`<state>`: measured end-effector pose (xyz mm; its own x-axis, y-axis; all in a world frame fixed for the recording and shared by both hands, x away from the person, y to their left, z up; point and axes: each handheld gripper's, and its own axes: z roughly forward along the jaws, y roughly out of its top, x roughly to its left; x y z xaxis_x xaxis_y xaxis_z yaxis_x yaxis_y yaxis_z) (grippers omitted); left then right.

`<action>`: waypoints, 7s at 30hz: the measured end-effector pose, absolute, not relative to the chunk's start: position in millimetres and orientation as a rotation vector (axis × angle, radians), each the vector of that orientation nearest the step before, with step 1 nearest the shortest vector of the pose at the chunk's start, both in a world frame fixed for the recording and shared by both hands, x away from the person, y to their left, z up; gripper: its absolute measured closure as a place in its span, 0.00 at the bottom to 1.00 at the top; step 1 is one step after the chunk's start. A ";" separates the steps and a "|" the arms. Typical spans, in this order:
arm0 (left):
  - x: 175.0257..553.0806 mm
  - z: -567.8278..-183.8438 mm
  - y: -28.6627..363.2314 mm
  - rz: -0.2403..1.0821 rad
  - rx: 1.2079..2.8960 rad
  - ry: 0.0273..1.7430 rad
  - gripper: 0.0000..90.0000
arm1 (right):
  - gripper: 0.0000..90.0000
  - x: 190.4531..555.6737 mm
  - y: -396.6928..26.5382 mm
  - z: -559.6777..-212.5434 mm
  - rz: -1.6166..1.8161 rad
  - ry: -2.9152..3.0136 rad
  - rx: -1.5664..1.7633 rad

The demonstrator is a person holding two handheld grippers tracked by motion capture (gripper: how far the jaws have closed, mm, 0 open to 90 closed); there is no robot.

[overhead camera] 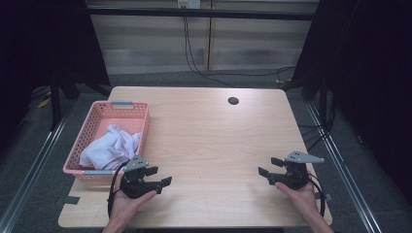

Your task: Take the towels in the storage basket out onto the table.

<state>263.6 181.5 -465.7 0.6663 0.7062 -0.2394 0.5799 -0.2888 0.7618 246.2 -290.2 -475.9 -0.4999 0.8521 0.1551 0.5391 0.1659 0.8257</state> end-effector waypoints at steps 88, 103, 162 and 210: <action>402.3 -440.5 298.9 0.114 2.398 1.402 0.00 | 0.20 251.8 -270.4 -481.1 1.274 2.268 1.283; 420.1 -464.4 283.4 0.092 2.541 1.466 0.00 | 0.20 251.1 -269.0 -481.5 1.277 2.287 1.278; 401.8 -432.2 325.5 0.113 2.259 1.435 0.52 | 0.20 253.6 -268.5 -483.5 1.264 2.330 1.318; 373.3 -357.4 324.3 0.325 1.892 1.248 0.52 | 0.20 251.5 -271.4 -480.7 1.299 2.329 1.314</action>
<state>373.3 324.3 -357.4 0.4737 0.8539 -0.2153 0.6401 -0.1659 0.7502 251.5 -271.4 -480.7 -0.5978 0.7610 0.2520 0.6144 0.2331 0.7538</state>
